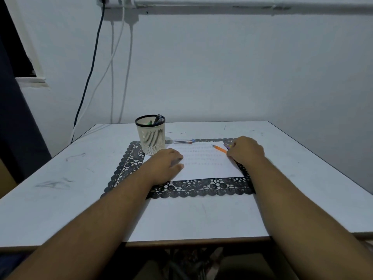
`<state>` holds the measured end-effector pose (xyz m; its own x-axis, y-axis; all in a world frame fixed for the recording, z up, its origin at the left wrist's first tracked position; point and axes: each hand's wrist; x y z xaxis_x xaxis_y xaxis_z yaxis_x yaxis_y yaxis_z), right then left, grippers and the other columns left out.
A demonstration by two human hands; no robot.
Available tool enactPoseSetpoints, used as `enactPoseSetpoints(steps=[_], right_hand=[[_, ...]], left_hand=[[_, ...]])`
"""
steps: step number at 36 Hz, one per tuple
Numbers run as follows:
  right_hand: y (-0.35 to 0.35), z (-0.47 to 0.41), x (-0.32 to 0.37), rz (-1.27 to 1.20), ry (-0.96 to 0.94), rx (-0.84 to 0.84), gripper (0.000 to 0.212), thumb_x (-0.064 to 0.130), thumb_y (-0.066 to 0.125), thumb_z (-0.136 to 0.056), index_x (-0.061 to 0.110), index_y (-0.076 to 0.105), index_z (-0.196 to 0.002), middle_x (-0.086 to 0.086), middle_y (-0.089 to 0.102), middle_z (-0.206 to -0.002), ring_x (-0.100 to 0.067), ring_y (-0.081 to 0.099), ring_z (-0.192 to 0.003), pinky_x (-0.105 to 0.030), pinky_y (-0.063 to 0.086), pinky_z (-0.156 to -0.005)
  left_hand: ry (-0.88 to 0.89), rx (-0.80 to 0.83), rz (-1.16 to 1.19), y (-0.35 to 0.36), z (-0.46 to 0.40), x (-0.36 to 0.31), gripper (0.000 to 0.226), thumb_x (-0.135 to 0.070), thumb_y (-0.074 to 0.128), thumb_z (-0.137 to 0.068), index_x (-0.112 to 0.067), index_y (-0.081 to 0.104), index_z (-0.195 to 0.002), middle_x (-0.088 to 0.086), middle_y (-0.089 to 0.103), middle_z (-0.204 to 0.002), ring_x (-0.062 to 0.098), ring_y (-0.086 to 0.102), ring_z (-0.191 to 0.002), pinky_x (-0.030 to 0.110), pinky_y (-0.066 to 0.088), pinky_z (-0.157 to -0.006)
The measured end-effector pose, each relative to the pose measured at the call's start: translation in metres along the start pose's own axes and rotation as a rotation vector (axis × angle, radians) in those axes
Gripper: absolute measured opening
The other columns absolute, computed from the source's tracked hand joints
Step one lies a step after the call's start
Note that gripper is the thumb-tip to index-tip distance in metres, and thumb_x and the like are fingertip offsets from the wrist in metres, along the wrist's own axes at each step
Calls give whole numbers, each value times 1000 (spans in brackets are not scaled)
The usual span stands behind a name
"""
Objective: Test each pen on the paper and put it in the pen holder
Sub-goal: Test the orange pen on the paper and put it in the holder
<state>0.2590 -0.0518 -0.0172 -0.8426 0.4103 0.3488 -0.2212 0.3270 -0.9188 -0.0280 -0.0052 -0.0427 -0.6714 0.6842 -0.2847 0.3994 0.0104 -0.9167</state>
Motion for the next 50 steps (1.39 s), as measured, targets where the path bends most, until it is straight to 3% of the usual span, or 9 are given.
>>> enactPoseSetpoints(steps=[9, 12, 18, 22, 27, 33, 40, 45, 50], right_hand=[[-6, 8, 7, -165, -86, -25, 26, 25, 65, -88, 23, 54, -65, 4, 60, -74, -23, 57, -78, -30, 39, -67], [-5, 18, 21, -300, -236, 12, 20, 23, 68, -89, 24, 62, -70, 5, 64, -76, -20, 59, -74, -30, 39, -60], [5, 42, 51, -392, -596, 211, 10, 23, 74, -92, 22, 71, -83, 16, 61, -67, -1, 50, -61, -22, 37, -58], [15, 46, 61, -490, -669, 222, 8, 22, 73, -94, 18, 74, -87, 13, 61, -68, -1, 48, -62, -25, 37, -62], [17, 47, 66, -576, -660, 223, 8, 24, 73, -96, 19, 77, -92, 6, 68, -81, -2, 53, -69, -25, 41, -68], [14, 40, 56, -656, -548, 203, 6, 18, 73, -94, 16, 78, -91, 17, 61, -65, 0, 46, -59, -23, 35, -60], [18, 47, 64, -676, -582, 222, 10, 18, 72, -94, 15, 79, -88, -10, 72, -84, -9, 51, -67, -22, 37, -61], [16, 43, 59, -754, -514, 256, 7, 17, 72, -94, 18, 79, -92, 3, 75, -78, -2, 55, -65, -22, 39, -64], [12, 39, 50, -838, -442, 237, 8, 15, 72, -95, 12, 78, -92, 2, 76, -78, 4, 55, -60, -14, 39, -61]], left_hand=[[7, 13, -6, 0, -3, 0, 41, -40, 55, -102, -18, 60, -137, -3, 56, -139, 18, 46, -131, 37, 38, -111], [57, -43, -25, 1, 0, 0, 42, -37, 59, -100, -19, 58, -138, -2, 55, -139, 20, 45, -132, 37, 38, -111], [242, -352, -78, -6, -2, -15, 55, -30, 78, -86, -20, 58, -136, -1, 57, -135, 21, 52, -122, 38, 43, -104], [231, -395, -195, -11, 1, -22, 27, -34, 75, -90, -24, 71, -114, -6, 71, -107, 21, 63, -102, 42, 45, -91], [159, -375, -163, -17, 5, -18, 11, -33, 72, -93, -25, 75, -100, -8, 73, -92, 17, 66, -87, 38, 49, -81], [24, -357, -123, -18, 4, -12, 12, -30, 65, -98, -24, 72, -105, -7, 71, -97, 17, 64, -89, 34, 47, -72], [89, -281, -42, -14, 4, -15, 19, -24, 66, -96, -25, 71, -115, -5, 73, -100, 17, 66, -90, 39, 55, -79], [46, -284, -29, -14, 2, -13, 14, -20, 62, -96, -26, 70, -107, -6, 70, -94, 17, 63, -84, 42, 54, -75], [18, -289, 11, -14, 3, -6, 12, -19, 65, -96, -23, 69, -106, -8, 68, -95, 14, 61, -84, 41, 53, -77]])
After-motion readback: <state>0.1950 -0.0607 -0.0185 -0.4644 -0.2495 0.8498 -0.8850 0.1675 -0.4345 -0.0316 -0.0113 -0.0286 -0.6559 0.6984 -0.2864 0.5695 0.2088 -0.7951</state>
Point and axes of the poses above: each hand's wrist, its own z-axis away from the middle knuckle, its own y-axis out of the palm, x = y × z
